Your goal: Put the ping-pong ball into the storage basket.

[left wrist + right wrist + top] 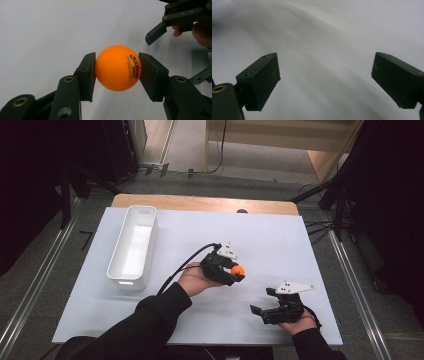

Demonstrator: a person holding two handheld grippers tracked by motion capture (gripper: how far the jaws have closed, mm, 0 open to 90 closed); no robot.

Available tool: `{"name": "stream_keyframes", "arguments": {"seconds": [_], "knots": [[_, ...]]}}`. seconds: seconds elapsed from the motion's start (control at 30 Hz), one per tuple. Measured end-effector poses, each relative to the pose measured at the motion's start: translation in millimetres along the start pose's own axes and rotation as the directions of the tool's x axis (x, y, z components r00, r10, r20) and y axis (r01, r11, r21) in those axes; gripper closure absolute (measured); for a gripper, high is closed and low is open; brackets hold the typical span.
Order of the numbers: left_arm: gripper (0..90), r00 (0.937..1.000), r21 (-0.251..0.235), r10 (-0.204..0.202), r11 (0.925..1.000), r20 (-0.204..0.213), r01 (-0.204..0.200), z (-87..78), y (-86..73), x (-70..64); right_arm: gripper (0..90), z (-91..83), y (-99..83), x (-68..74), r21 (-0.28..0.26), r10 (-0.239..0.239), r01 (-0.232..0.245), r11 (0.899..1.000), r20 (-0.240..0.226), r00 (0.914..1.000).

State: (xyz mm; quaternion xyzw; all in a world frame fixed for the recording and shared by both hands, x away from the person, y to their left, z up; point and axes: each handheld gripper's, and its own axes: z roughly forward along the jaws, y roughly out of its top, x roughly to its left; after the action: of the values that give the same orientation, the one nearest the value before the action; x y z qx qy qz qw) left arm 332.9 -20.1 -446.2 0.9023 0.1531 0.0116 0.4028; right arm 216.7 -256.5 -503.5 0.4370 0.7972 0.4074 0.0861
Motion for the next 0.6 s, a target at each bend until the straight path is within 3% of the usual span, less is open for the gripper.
{"name": "stream_keyframes", "arguments": {"seconds": [0.3,0.6], "knots": [[50.7,0.9999,-0.014,-0.014,0.9998,-0.002,0.014,-3.7,-2.5,2.2,6.7,-0.4,0.0,0.2,0.000,-0.004,0.004,1.000,0.000,1.0000],[50.8,0.9979,-0.013,-0.059,0.9982,-0.025,0.059,-17.4,-8.1,12.3,6.8,-1.7,1.1,1.9,-0.013,-0.004,0.004,1.000,-0.007,1.0000]]}}
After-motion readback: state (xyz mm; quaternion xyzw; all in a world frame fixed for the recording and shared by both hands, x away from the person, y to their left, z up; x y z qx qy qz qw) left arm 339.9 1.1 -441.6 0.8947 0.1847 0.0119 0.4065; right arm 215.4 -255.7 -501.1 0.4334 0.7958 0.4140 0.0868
